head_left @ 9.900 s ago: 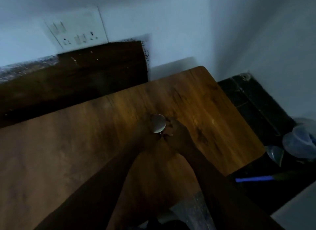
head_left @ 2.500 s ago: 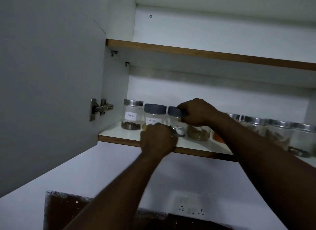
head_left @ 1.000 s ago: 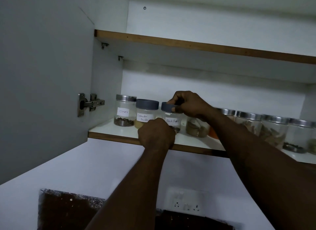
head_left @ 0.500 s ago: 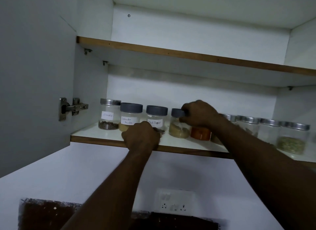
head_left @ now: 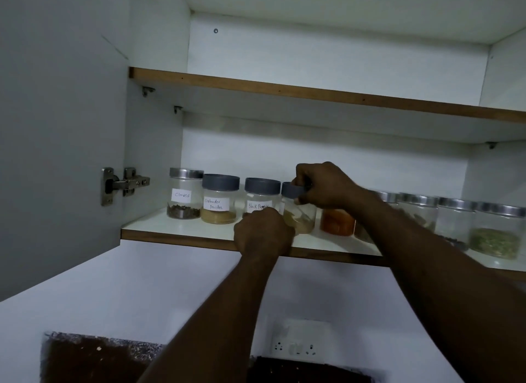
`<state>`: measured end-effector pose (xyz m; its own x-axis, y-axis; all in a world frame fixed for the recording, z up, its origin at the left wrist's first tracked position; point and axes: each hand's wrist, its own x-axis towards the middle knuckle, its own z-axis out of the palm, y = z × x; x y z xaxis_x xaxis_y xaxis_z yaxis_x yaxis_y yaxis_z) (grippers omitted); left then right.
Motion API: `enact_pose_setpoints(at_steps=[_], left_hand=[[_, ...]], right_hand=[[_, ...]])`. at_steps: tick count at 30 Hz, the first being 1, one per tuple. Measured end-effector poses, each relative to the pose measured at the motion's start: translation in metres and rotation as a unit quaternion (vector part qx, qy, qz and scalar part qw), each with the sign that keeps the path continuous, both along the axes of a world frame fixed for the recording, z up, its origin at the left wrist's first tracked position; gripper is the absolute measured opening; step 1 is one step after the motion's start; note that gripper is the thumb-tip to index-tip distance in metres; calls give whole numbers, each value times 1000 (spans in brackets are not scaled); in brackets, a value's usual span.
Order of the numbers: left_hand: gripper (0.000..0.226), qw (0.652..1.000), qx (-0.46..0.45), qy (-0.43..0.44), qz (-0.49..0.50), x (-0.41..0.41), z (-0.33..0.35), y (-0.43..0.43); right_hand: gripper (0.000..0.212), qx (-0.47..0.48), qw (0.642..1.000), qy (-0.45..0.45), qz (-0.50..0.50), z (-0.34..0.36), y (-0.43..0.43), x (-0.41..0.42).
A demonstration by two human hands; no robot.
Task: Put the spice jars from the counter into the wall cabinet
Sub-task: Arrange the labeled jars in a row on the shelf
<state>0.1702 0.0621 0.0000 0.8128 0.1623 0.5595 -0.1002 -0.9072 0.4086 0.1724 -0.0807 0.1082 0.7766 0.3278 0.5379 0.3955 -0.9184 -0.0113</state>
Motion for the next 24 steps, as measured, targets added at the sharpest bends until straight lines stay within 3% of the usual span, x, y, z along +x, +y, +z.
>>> enact_pose_setpoints(at_steps=[5,8,11,16,19,24], left_hand=[[35,1000,6,4,0,1,1,-1],[40,1000,14,-7,-1,1,0,-1],[43,1000,10,-17,-9,0,-1,0],[50,1000,-8,-4,-8,0,-1,0],[48,1000,-8,4,-2,2,0,-2],[43,1000,2,-11,8,4,-2,-4]], right_hand=[[24,50,997,46,47,8,-16,0],[50,113,993,-30,7,-8,-5,9],[51,64,992,-97,-50,-22,11,18],[27,92,994,58,28,5,-5,7],[30,90,992,82,26,6,-17,6],[41,35,998,-45,-40,-19,-1,19]])
